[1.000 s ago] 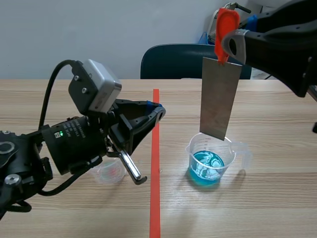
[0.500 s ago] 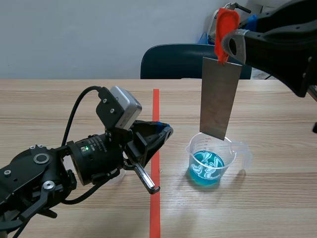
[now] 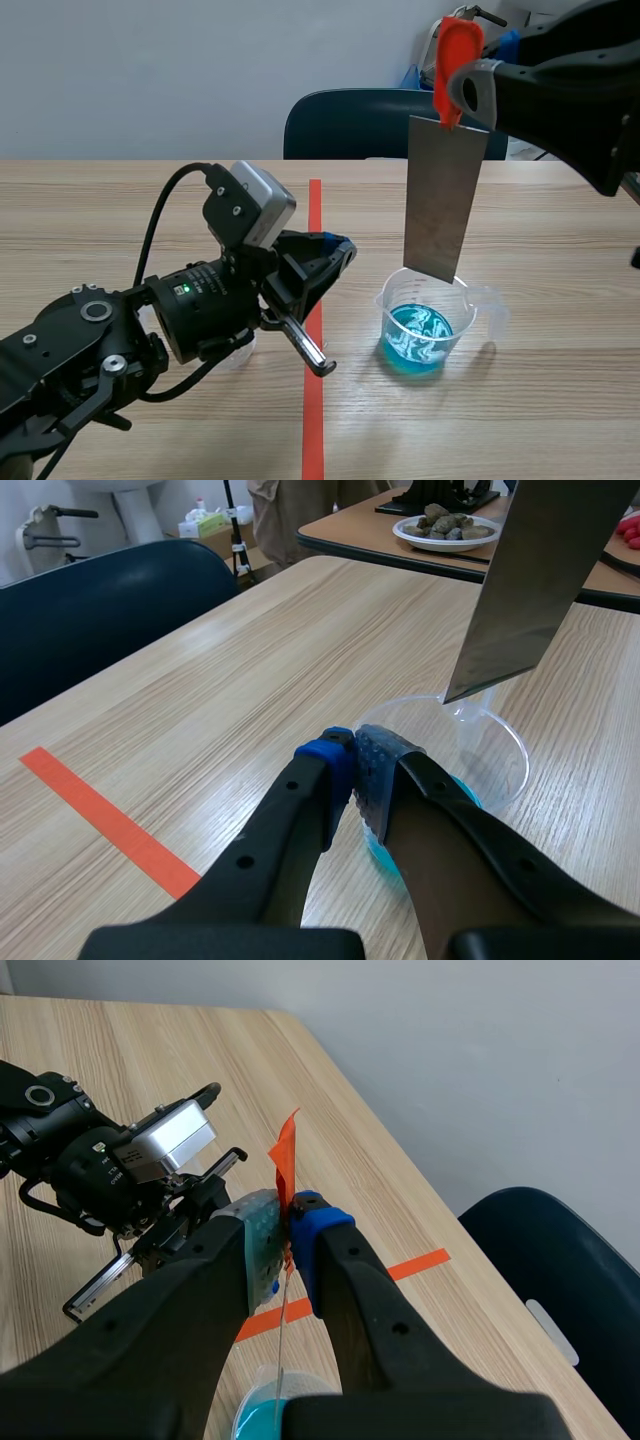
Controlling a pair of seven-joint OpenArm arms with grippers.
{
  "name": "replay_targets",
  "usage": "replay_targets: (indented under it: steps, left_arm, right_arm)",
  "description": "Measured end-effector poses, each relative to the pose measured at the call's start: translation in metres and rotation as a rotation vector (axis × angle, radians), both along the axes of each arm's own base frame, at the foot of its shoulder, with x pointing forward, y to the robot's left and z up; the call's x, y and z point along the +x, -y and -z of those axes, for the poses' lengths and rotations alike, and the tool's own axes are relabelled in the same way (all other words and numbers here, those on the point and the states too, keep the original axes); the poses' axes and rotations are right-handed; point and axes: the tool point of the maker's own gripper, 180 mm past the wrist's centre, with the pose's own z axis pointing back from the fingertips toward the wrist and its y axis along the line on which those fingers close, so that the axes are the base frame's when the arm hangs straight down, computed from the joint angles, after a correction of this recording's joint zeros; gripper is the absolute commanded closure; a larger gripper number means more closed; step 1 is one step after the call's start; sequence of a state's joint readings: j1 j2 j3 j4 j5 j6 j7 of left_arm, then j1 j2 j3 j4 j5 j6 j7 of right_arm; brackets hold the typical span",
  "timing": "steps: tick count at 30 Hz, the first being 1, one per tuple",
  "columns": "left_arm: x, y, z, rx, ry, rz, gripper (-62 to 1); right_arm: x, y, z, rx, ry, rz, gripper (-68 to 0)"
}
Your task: Do the redox reaction experiment
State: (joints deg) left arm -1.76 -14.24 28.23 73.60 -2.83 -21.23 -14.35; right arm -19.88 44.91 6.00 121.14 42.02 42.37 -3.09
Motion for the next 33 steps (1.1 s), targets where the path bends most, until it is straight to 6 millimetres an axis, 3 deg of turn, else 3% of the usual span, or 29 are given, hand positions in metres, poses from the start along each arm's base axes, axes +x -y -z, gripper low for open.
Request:
replay_targets:
  steps: [24, 29, 33]
  left_arm:
    - [-0.007, 0.007, -0.001, -0.018, -0.015, 0.046, -1.7]
    - [-0.01, 0.0, 0.004, -0.009, -0.024, 0.039, -1.7]
    - [-0.014, -0.019, 0.012, -0.008, -0.038, -0.001, -1.7]
  right_arm:
    - [0.0, 0.0, 0.0, 0.0, 0.0, 0.0, -0.6]
    - [0.0, 0.0, 0.0, 0.0, 0.0, 0.0, -0.6]
    - [0.0, 0.0, 0.0, 0.0, 0.0, 0.0, -0.6]
